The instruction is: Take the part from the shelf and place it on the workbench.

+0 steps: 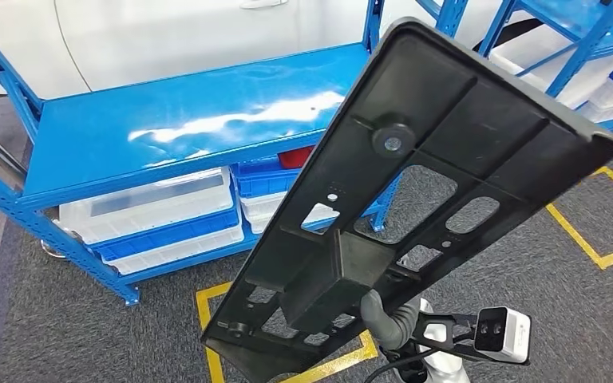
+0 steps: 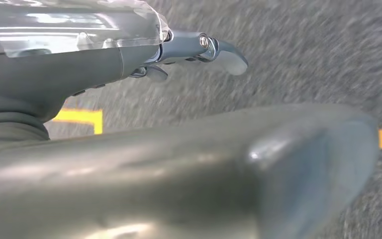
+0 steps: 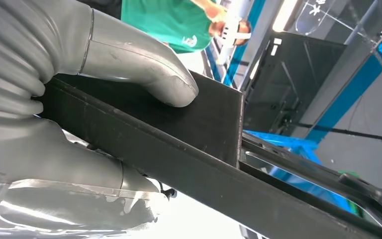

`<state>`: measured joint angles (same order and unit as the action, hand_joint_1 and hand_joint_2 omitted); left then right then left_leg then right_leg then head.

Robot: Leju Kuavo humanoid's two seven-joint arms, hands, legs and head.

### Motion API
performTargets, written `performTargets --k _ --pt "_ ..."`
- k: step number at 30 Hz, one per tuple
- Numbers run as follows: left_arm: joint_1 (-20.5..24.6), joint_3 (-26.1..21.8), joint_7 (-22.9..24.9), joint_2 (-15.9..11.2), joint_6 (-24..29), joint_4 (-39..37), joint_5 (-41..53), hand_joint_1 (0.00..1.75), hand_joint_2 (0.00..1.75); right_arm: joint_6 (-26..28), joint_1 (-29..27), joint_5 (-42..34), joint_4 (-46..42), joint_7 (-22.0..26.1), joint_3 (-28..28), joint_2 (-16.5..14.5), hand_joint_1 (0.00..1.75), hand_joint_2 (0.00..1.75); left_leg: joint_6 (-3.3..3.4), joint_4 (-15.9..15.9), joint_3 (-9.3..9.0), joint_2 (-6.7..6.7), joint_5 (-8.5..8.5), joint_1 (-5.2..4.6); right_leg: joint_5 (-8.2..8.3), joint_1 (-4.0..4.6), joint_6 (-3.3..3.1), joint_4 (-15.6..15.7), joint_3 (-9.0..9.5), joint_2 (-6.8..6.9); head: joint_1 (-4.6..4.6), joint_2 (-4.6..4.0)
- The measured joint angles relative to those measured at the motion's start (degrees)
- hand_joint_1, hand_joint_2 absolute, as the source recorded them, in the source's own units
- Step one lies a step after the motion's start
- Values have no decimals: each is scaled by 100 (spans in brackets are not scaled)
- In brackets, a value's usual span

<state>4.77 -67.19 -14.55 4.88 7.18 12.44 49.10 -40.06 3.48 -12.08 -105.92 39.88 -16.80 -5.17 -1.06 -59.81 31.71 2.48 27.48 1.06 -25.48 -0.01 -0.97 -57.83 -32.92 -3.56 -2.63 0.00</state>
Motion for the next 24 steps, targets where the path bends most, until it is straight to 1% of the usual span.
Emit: performTargets --k 1,2,3,4,5,6,7,8,9,10,11,12,13,14,15,16,17,18,19,20,21,22,23,24 --pt "2 2 -29 -13 46 0 24 0 0 -8 -21 3 -48 0 22 -19 175 175 17 138 -59 73 -13 3 6 -1 35 -21 -33 -49 0 0" --pt "5 4 -56 -28 75 0 47 0 0 -12 -47 -2 -100 1 45 -34 175 175 40 166 -64 81 6 -5 21 -2 74 -29 -65 -98 0 0" --pt "11 8 -76 -43 94 0 65 0 0 -15 -77 -8 -151 0 70 -46 175 175 72 170 -56 39 -9 -5 40 -11 111 -26 -89 -147 0 0" --pt "20 11 -91 -62 109 0 81 0 0 -18 -109 -15 -203 0 99 -53 175 175 112 190 -55 -17 -29 0 29 -16 144 -48 -111 -144 1 0" --pt "27 15 -100 -78 114 0 93 0 0 -20 -131 -24 -249 0 126 -57 175 175 154 211 -54 -73 -49 7 -23 -15 175 -121 -152 -89 1 0" --pt "32 17 -104 -96 98 0 103 0 0 -22 -142 -34 -286 0 149 -59 175 175 190 232 -53 -137 -68 14 -146 -17 205 -312 -243 7 1 0" --pt "32 19 -107 -115 76 0 114 0 0 -27 -152 -44 -314 0 168 -63 175 175 214 243 -49 -203 -78 13 -320 -24 231 -613 -383 129 1 0" --pt "28 19 -107 -132 54 0 121 0 0 -33 -159 -53 -328 1 184 -67 175 175 226 244 -40 -264 -79 6 -512 -33 257 -1002 -567 222 1 0" --pt "25 20 -107 -147 34 0 127 0 0 -39 -172 -59 -336 1 198 -70 175 175 230 242 -32 -335 -78 -2 -669 -45 278 -1387 -747 276 1 0" --pt "24 20 -107 -159 24 0 128 0 0 -47 -188 -60 -338 1 213 -73 175 175 231 240 -28 -404 -77 -7 -731 -56 290 -1623 -854 304 1 0" --pt "27 21 -106 -167 18 0 128 0 0 -52 -203 -60 -342 1 226 -73 175 175 230 239 -27 -472 -74 -10 -692 -63 293 -1658 -859 324 1 0" --pt "32 22 -106 -172 13 0 128 0 0 -55 -213 -60 -350 1 236 -73 175 175 227 238 -31 -530 -72 -13 -566 -67 285 -1481 -758 344 1 0" --pt "38 23 -106 -174 11 0 128 0 0 -57 -217 -61 -365 1 243 -73 175 175 220 238 -40 -585 -67 -19 -375 -59 259 -1082 -536 410 1 0" --pt "43 25 -106 -173 10 0 128 0 0 -57 -215 -62 -384 1 246 -73 175 175 207 237 -50 -637 -59 -30 -232 -30 216 -647 -303 531 1 0" --pt "46 26 -107 -173 10 0 128 0 0 -57 -213 -63 -402 1 248 -74 175 175 187 236 -57 -682 -51 -42 -129 0 170 -300 -124 630 1 0" --pt "49 26 -107 -175 10 0 128 0 0 -57 -212 -65 -418 1 250 -77 175 175 160 234 -63 -731 -43 -51 -71 32 126 -54 -4 703 1 0" --pt "51 26 -107 -178 10 0 128 0 0 -57 -213 -67 -426 1 252 -81 175 175 129 237 -69 -777 -39 -56 -76 57 93 13 12 716 1 0" --pt "56 26 -108 -180 10 0 128 0 0 -58 -217 -68 -431 1 257 -86 175 175 96 246 -79 -826 -39 -57 -58 61 67 21 -4 650 1 0" --pt "64 27 -108 -184 10 0 128 0 0 -60 -223 -70 -439 1 261 -90 175 175 62 247 -88 -847 -26 -53 -37 43 39 46 0 587 1 0" --pt "71 27 -109 -190 10 0 129 0 0 -64 -225 -71 -449 2 265 -94 175 175 32 214 -85 -794 16 -49 -12 23 5 81 13 534 1 0" --pt "73 28 -110 -196 6 0 132 0 0 -73 -223 -71 -460 4 267 -104 175 175 9 76 -34 -683 122 -44 15 2 -27 118 29 477 1 0" --pt "67 29 -108 -206 -1 0 138 0 0 -89 -224 -72 -470 4 271 -122 175 175 -9 -192 80 -539 289 -38 37 -18 -53 145 43 422 1 0" --pt "53 30 -105 -222 -17 0 143 0 0 -110 -227 -73 -478 6 281 -146 175 175 -20 -574 250 -407 489 -34 46 -14 -70 150 39 360 1 0" --pt "38 30 -100 -244 -41 0 149 0 0 -124 -233 -73 -486 5 297 -174 175 175 -29 -987 444 -334 667 -34 50 -11 -79 145 30 288 1 0"
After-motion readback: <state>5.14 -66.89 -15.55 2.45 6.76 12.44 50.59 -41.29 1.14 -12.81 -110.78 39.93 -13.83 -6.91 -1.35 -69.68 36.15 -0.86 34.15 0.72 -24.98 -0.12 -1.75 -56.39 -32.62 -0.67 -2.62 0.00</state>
